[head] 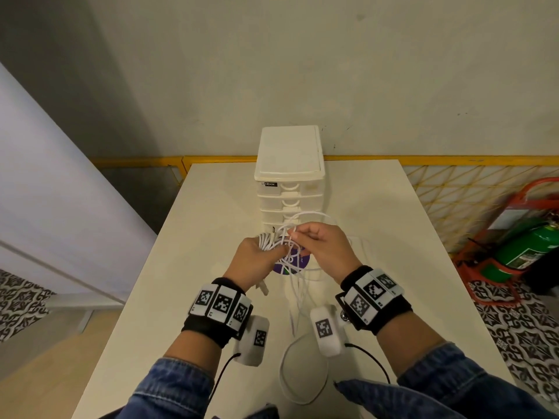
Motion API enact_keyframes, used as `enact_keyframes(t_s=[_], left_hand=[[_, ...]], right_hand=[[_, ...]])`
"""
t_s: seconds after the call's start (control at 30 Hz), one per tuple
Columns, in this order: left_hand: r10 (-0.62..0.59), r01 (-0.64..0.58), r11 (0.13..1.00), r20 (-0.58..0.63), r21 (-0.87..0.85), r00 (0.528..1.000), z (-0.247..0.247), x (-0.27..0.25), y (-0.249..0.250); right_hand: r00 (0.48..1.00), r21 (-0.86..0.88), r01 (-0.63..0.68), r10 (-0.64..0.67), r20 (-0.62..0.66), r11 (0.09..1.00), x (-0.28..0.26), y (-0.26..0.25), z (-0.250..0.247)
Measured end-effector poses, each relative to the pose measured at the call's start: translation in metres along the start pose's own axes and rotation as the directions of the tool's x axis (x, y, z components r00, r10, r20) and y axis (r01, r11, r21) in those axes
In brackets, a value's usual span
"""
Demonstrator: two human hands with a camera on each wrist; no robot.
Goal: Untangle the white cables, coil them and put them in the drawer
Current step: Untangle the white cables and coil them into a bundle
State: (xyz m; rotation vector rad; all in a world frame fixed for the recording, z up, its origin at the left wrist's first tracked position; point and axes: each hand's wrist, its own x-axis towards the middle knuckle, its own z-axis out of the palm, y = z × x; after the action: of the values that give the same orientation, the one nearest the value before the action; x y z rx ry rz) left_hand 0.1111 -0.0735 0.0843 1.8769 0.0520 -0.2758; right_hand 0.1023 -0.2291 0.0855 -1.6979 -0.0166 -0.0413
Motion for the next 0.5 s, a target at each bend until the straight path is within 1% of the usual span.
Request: enact_keyframes(t_s=[0.03, 0.1, 0.13, 0.2, 0.27, 0.33, 0.37, 0.4, 0.43, 0.47, 0.5], left_hand=[[0.007, -0.006, 1.0, -0.028, 0.024, 1.0, -0.001, 0.001, -0.001], [0.041, -0.029, 0.991, -0.088, 0.127, 0.995, -0.006, 0.005, -0.005], [0.056, -0.037, 0.982, -0.1, 0.183, 0.993, -0.01, 0.007, -0.007], [0.094, -0.064, 0.963, -0.104, 0.263, 0.99, -0.016, 0.009, -0.009], [0.136, -0.1, 0.942, -0.091, 0.321, 0.987, -0.019, 0.01, -0.009], [0.157, -0.113, 0.927, -0.095, 0.357, 0.983, -0.023, 0.01, -0.006], [0.162, -0.114, 0.922, -0.102, 0.37, 0.981, -0.026, 0.011, -0.007], [0.164, -0.112, 0.918, -0.107, 0.38, 0.981, -0.03, 0.011, -0.007], [0.162, -0.108, 0.916, -0.111, 0.387, 0.98, -0.033, 0.013, -0.008], [0.16, -0.104, 0.915, -0.114, 0.391, 0.981, -0.036, 0.013, -0.009], [0.158, -0.102, 0.912, -0.11, 0.397, 0.981, -0.038, 0.013, -0.01]], right_hand=[[1.0, -0.02, 0.024, -0.024, -0.02, 1.0, 0.001, 0.0, -0.001], [0.996, -0.066, 0.078, -0.081, -0.048, 0.995, 0.002, 0.0, -0.007], [0.995, -0.064, 0.085, -0.089, -0.052, 0.994, 0.003, 0.0, -0.009], [0.998, -0.015, 0.06, -0.061, -0.027, 0.998, 0.001, -0.003, -0.01], [0.999, 0.127, 0.019, -0.024, 0.035, 0.992, -0.003, -0.006, -0.006], [0.994, 0.311, -0.061, 0.029, 0.106, 0.948, -0.007, -0.01, -0.004], [0.988, 0.339, -0.109, 0.065, 0.139, 0.935, -0.008, -0.012, -0.006], [0.979, 0.305, -0.159, 0.109, 0.174, 0.939, -0.009, -0.012, -0.008], [0.966, 0.209, -0.202, 0.159, 0.205, 0.957, -0.008, -0.011, -0.01], [0.952, 0.053, -0.224, 0.206, 0.228, 0.973, -0.008, -0.009, -0.011], [0.941, -0.143, -0.214, 0.243, 0.236, 0.966, -0.008, -0.006, -0.012]])
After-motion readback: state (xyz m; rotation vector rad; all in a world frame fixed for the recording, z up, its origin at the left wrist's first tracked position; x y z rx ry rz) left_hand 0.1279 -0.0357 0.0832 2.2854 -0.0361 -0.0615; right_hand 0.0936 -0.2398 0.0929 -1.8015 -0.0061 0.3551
